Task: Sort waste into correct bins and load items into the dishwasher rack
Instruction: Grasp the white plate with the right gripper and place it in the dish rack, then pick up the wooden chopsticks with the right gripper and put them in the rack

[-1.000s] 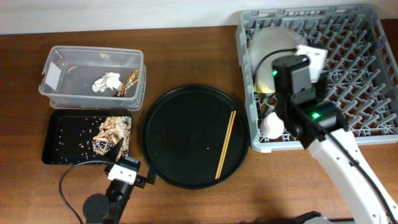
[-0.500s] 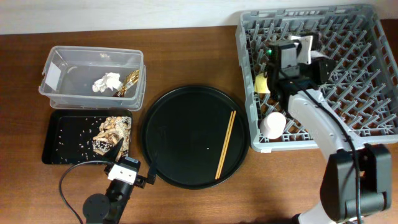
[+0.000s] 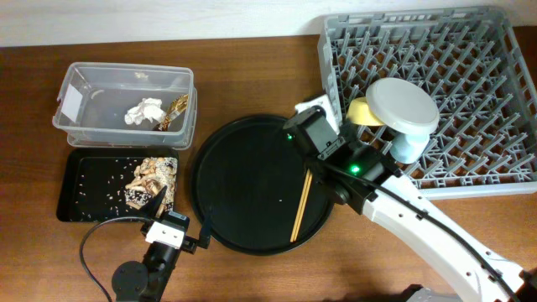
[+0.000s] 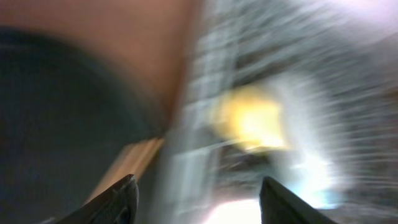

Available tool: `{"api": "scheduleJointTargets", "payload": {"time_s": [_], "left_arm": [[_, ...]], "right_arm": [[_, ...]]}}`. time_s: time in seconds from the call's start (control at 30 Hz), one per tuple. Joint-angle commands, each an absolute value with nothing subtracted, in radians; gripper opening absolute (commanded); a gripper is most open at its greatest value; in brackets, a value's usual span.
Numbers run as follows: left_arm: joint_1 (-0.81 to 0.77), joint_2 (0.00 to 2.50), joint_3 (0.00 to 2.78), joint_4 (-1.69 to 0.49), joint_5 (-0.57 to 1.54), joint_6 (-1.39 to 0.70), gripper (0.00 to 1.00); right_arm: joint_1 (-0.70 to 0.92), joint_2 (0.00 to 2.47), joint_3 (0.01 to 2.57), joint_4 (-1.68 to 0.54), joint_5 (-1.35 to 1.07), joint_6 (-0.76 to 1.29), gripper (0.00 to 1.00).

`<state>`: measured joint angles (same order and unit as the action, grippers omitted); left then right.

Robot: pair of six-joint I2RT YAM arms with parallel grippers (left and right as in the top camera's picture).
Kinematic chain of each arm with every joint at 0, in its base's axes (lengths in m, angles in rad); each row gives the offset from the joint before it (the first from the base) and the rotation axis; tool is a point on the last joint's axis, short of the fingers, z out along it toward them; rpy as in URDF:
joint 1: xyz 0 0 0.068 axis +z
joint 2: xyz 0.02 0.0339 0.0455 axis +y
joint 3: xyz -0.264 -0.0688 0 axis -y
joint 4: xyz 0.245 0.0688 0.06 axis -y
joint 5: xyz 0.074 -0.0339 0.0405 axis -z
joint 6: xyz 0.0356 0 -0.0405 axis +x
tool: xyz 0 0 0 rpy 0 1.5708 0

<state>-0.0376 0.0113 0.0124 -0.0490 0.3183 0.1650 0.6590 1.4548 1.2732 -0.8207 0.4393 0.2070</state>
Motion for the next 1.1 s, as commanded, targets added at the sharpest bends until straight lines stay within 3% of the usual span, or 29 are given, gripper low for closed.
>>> {"api": "scheduleJointTargets", "payload": {"time_s": [0.0,0.13,0.4,0.47,0.57,0.77,0.8,0.87,1.03,1.07], "left_arm": [[-0.031,0.006,0.009,-0.054,0.329,0.174,1.00],[-0.031,0.006,0.009,-0.054,0.329,0.174,0.99],[-0.031,0.006,0.009,-0.054,0.329,0.174,0.99],[-0.031,0.006,0.009,-0.054,0.329,0.174,0.99],[-0.031,0.006,0.009,-0.054,0.329,0.174,0.99],[-0.031,0.006,0.009,-0.054,0.329,0.174,0.99],[-0.031,0.006,0.009,-0.054,0.329,0.174,1.00],[-0.031,0.006,0.009,-0.054,0.329,0.174,1.00],[-0.031,0.006,0.009,-0.054,0.329,0.174,0.99],[-0.031,0.006,0.009,-0.054,0.329,0.174,0.99]], "right_arm": [[0.656,1.559,1.191,-0.855,-0.105,0.607,0.56],[0.616,1.798,1.079,-0.854,-0.016,0.804,0.34],[0.600,1.834,1.079,-0.815,-0.060,0.711,0.27],[0.600,1.839,1.071,-0.815,-0.060,0.715,0.04],[0.590,1.804,1.089,-0.820,-0.060,0.682,0.04],[0.454,1.412,1.262,-0.842,-0.038,0.303,0.04],[0.412,1.392,1.262,-0.849,0.065,0.239,0.04],[0.339,1.405,1.262,-0.830,0.228,0.156,0.04],[0.243,1.596,1.262,-0.708,0.218,0.056,0.04],[0.245,1.617,1.262,-0.707,0.212,0.056,0.10]]}}
